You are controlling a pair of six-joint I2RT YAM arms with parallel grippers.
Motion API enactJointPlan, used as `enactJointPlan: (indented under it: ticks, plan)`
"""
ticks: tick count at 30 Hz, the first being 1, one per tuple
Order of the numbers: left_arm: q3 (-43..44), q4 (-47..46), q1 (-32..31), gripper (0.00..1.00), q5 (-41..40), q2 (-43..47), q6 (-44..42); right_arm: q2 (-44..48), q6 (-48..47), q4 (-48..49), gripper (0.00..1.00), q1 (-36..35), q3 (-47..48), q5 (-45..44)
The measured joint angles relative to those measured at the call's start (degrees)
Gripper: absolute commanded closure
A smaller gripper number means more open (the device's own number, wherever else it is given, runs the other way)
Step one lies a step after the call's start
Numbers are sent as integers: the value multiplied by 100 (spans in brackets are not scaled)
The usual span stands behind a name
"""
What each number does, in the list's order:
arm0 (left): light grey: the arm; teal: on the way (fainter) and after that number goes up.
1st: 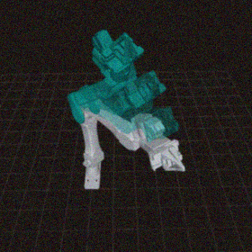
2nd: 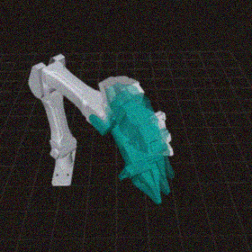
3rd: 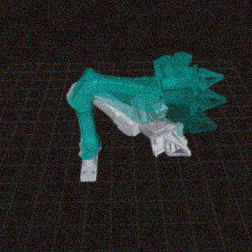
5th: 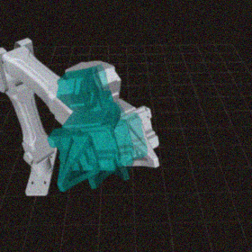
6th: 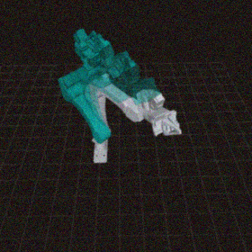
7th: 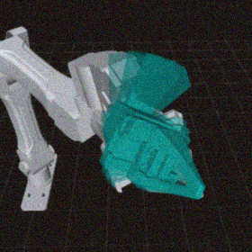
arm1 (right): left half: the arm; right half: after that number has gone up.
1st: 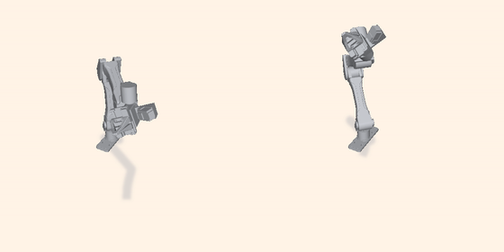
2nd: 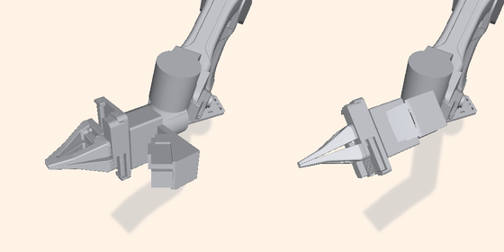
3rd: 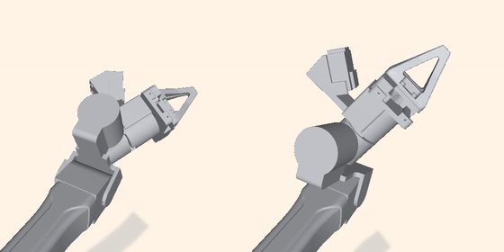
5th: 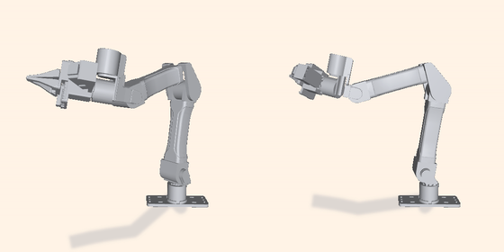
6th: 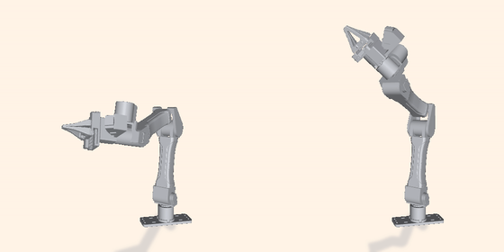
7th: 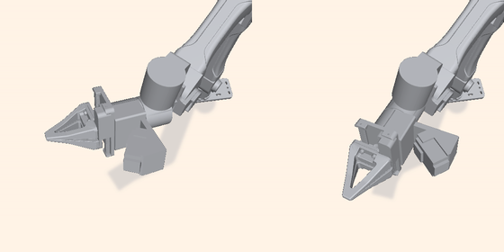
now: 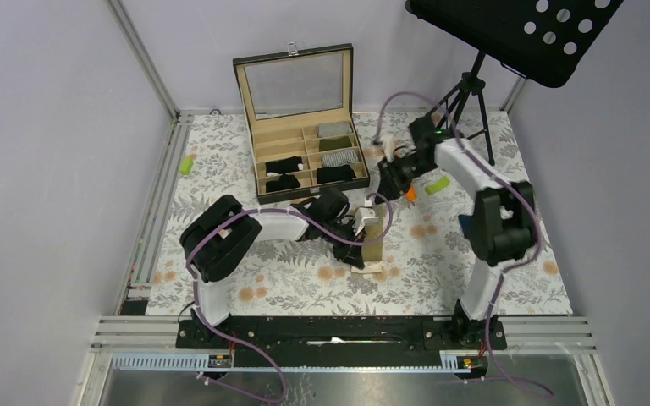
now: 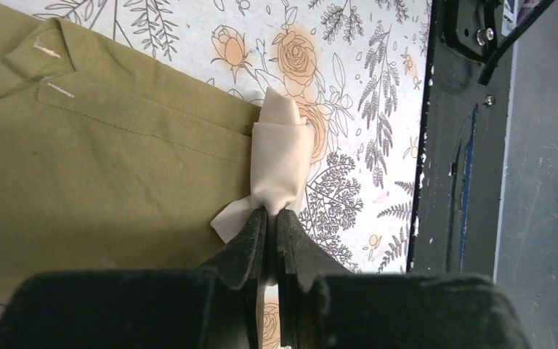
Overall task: Roll the underwear
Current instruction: Roll the underwear to the center of the board.
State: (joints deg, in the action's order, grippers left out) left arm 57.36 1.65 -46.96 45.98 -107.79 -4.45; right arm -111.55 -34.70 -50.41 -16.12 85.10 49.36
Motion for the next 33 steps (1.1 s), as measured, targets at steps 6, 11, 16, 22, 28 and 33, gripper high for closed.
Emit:
enactJointPlan:
  ticks: [6,11,16,22,28,33]
  plan:
    - [243,205,68,100,435,-299,61,2208,356,1099,55,754,-846,-341]
    - [479,345,177,100,706,-570,422,4754,656,2337,46,822,-2951,-1016]
    - [800,522,286,100,1025,-931,903,5672,201,2251,49,673,-4426,-1207]
    - [975,605,413,100,1360,-1200,1266,5626,-450,2068,41,-841,-5270,-1703]
    - [1060,629,459,100,1547,-1349,1368,4765,-844,3086,40,-2146,-5250,-2048]
    - [1132,682,487,100,1663,-1432,1419,4186,-1268,3475,39,-2398,-5248,-2299]
